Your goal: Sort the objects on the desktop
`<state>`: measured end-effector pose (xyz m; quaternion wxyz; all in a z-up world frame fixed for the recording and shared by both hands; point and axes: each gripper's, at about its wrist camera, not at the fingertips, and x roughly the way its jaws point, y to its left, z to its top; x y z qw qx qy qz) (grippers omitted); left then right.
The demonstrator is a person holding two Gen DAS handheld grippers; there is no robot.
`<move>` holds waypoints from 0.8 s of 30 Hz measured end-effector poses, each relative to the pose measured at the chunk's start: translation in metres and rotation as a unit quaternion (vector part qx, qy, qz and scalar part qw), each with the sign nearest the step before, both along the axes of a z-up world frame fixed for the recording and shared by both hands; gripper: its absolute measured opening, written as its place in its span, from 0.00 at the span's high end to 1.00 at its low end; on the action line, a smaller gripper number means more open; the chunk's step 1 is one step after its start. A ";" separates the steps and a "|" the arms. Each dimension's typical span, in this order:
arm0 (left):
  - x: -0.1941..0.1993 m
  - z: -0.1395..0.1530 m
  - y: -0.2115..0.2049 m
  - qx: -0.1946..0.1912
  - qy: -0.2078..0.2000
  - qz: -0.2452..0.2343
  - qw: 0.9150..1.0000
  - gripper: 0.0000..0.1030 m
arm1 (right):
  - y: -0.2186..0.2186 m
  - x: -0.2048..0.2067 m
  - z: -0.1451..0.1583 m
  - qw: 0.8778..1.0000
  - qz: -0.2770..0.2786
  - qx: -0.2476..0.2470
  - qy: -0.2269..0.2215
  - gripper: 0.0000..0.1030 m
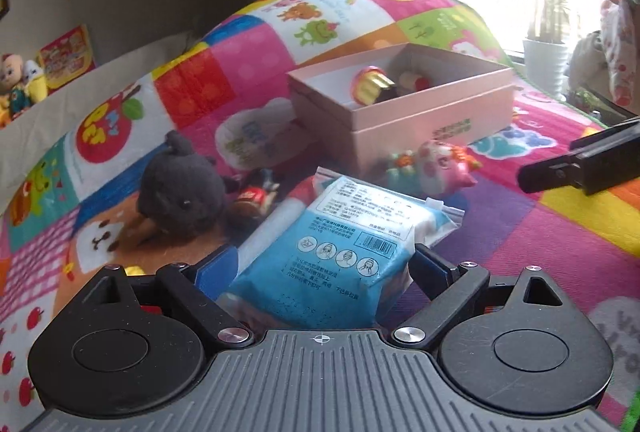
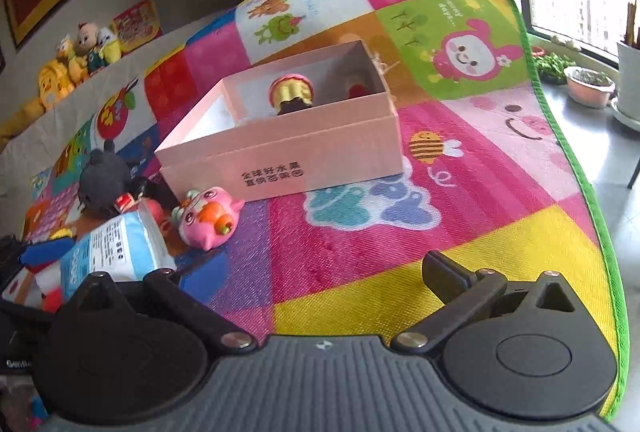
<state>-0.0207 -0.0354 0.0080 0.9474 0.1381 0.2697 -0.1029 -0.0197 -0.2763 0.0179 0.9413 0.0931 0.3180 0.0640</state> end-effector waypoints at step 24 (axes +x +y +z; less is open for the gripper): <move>-0.026 0.010 0.027 -0.085 0.040 -0.003 0.996 0.06 | 0.046 0.004 0.009 0.985 0.138 -0.089 0.043 0.55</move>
